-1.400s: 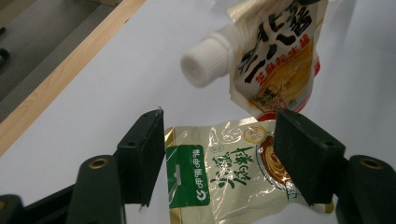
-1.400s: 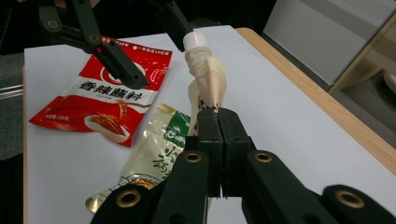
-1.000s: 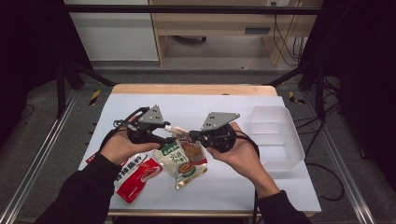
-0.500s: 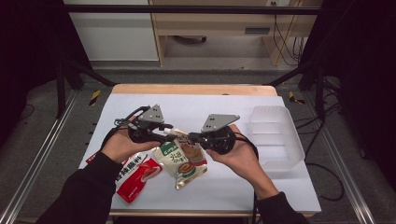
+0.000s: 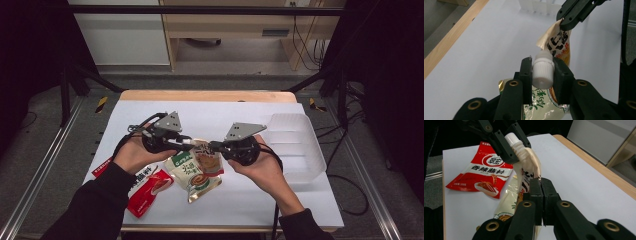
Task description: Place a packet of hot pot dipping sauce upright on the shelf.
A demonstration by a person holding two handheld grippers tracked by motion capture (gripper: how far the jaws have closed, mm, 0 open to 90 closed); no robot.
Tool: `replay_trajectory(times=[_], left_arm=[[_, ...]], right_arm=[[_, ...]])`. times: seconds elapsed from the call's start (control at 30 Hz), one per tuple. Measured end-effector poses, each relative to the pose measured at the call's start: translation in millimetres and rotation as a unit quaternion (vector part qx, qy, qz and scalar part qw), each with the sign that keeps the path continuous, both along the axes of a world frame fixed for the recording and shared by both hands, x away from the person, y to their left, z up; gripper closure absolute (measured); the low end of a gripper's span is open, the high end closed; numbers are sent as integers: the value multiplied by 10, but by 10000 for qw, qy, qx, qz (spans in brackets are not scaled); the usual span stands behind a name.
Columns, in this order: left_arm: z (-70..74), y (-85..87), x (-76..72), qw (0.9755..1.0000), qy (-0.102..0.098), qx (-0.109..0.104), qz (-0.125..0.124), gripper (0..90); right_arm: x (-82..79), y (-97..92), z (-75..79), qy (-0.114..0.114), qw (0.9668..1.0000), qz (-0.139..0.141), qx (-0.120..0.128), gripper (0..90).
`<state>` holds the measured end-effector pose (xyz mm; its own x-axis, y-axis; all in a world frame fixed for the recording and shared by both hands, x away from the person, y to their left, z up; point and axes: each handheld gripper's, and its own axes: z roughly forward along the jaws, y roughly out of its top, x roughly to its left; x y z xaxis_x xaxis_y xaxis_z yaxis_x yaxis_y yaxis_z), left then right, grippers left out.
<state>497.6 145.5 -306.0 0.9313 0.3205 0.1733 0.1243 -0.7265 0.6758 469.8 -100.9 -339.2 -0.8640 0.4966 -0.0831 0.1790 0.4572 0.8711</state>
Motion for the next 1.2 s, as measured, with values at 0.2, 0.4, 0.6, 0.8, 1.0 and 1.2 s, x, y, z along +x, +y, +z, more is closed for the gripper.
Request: replay_trajectory(times=[0.2,0.4,0.6,0.8,1.0,1.2], left_arm=[[39,-86,-17,10000,-24,34,-16,728],[92,-161,-57,9998,-71,159,-52,733],[142,-213,-89,9993,-116,333,-121,735],[122,-265,-109,9988,-111,413,-250,736],[111,-297,-110,9986,-124,408,-314,736],[106,-301,-109,9986,-102,375,-364,736]], right_arm=[[-31,-71,15,34,10000,-61,-41,890],[-30,-103,12,110,9998,-44,-144,879],[-20,-110,21,142,9995,-5,-267,823],[-32,-63,101,-14,9966,84,-820,580],[10,7,217,-115,9873,267,-1563,372],[91,62,295,-285,9765,523,-2071,275]])
